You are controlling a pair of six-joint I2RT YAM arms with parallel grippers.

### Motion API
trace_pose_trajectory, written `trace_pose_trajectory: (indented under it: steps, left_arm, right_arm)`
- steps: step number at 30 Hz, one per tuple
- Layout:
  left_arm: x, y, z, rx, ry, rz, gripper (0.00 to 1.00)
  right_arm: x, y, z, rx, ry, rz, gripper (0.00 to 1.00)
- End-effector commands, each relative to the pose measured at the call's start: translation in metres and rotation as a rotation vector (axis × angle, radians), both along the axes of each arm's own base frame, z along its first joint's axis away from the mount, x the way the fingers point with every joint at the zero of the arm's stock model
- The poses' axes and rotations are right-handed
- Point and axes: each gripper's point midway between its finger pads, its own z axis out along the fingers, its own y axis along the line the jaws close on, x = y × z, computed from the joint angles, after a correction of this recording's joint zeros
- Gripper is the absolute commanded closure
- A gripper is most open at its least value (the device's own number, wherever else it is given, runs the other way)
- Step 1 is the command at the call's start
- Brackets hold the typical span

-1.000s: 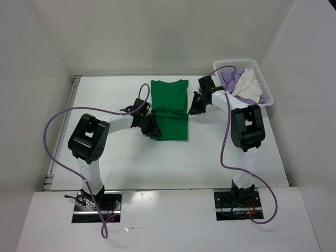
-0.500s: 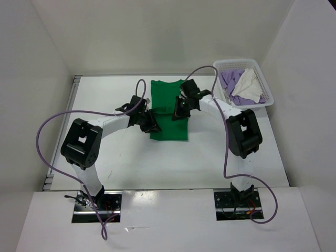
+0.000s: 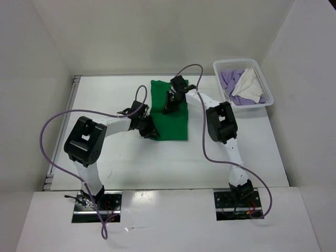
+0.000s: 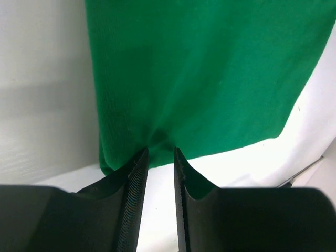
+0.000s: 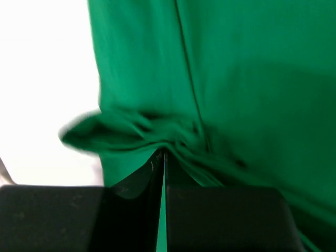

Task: Fold and stack the t-shirts

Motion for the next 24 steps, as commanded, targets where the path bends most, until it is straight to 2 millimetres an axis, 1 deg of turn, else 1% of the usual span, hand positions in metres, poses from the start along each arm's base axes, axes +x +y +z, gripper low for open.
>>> trace_pose_trajectory:
  steps: [1, 2, 3, 4, 5, 6, 7, 8, 9, 10, 11, 12, 13, 14, 15, 16, 17, 18, 19, 20, 21, 22, 23, 24]
  left_arm:
    - [-0.010, 0.008, -0.012, 0.028, 0.021, 0.006, 0.66]
    - [-0.008, 0.009, -0.009, 0.032, 0.007, 0.011, 0.66]
    - [-0.011, 0.010, -0.009, 0.033, 0.010, 0.011, 0.66]
    - [-0.012, 0.010, -0.003, 0.030, 0.003, 0.011, 0.66]
    - [-0.014, 0.012, -0.002, 0.034, -0.002, 0.003, 0.65]
    - [-0.016, 0.014, -0.001, 0.045, 0.005, 0.007, 0.63]
    - [-0.017, 0.015, 0.004, 0.046, -0.005, 0.000, 0.63]
    - [-0.016, 0.014, 0.010, 0.042, -0.015, 0.000, 0.62]
    - [-0.011, 0.017, 0.024, 0.027, -0.050, 0.011, 0.60]
    - [-0.007, 0.020, 0.032, 0.019, -0.068, 0.024, 0.60]
    - [-0.006, 0.020, 0.039, 0.011, -0.087, 0.025, 0.58]
    - [-0.002, 0.028, 0.051, 0.003, -0.109, 0.049, 0.58]
    - [-0.001, 0.028, 0.057, -0.003, -0.124, 0.050, 0.55]
    - [-0.002, 0.033, 0.057, -0.002, -0.124, 0.061, 0.54]
    - [-0.002, 0.037, 0.058, -0.006, -0.121, 0.077, 0.54]
    - [-0.008, 0.039, 0.054, -0.002, -0.111, 0.077, 0.53]
    - [-0.006, 0.040, 0.054, -0.019, -0.115, 0.079, 0.53]
    - [-0.006, 0.042, 0.049, -0.026, -0.098, 0.093, 0.53]
    - [-0.008, 0.043, 0.043, -0.022, -0.088, 0.093, 0.53]
    - [-0.009, 0.045, 0.033, -0.024, -0.062, 0.094, 0.53]
    - [-0.011, 0.044, 0.029, -0.028, -0.046, 0.088, 0.53]
    - [-0.007, 0.047, 0.026, -0.027, -0.045, 0.099, 0.53]
    - [-0.008, 0.045, 0.019, -0.030, -0.027, 0.094, 0.53]
    - [-0.009, 0.045, 0.014, -0.026, -0.014, 0.094, 0.53]
  right_arm:
    - [0.041, 0.001, 0.027, 0.016, -0.103, -0.050, 0.94]
    - [0.054, -0.001, 0.039, 0.032, -0.137, -0.063, 0.94]
    - [0.058, 0.000, 0.043, 0.038, -0.150, -0.063, 0.94]
    - [0.067, 0.003, 0.053, 0.052, -0.176, -0.078, 0.93]
    - [0.072, -0.003, 0.048, 0.038, -0.169, -0.095, 0.93]
    - [0.073, -0.003, 0.048, 0.036, -0.165, -0.095, 0.93]
    - [0.077, -0.001, 0.057, 0.042, -0.179, -0.096, 0.93]
    - [0.073, -0.003, 0.053, 0.028, -0.166, -0.086, 0.93]
    - [0.070, -0.003, 0.059, 0.034, -0.162, -0.080, 0.93]
    - [0.063, -0.007, 0.056, 0.020, -0.147, -0.072, 0.91]
    - [0.056, -0.010, 0.059, 0.012, -0.144, -0.065, 0.90]
    - [0.047, -0.014, 0.078, 0.029, -0.179, -0.066, 0.89]
    - [0.041, -0.017, 0.088, 0.038, -0.197, -0.066, 0.87]
    - [0.034, -0.019, 0.097, 0.049, -0.205, -0.074, 0.85]
    - [0.019, -0.031, 0.109, 0.063, -0.214, -0.078, 0.83]
    - [0.012, -0.040, 0.111, 0.062, -0.213, -0.087, 0.81]
    - [0.002, -0.043, 0.112, 0.065, -0.202, -0.096, 0.80]
    - [-0.019, -0.055, 0.105, 0.067, -0.174, -0.097, 0.80]
    - [-0.033, -0.060, 0.097, 0.061, -0.145, -0.091, 0.80]
    - [-0.043, -0.063, 0.092, 0.059, -0.127, -0.098, 0.81]
    - [-0.065, -0.077, 0.066, 0.036, -0.057, -0.104, 0.87]
    - [-0.071, -0.078, 0.076, 0.056, -0.086, -0.113, 0.91]
    - [-0.077, -0.084, 0.071, 0.059, -0.068, -0.136, 0.95]
    - [-0.093, -0.091, 0.052, 0.041, -0.029, -0.137, 0.98]
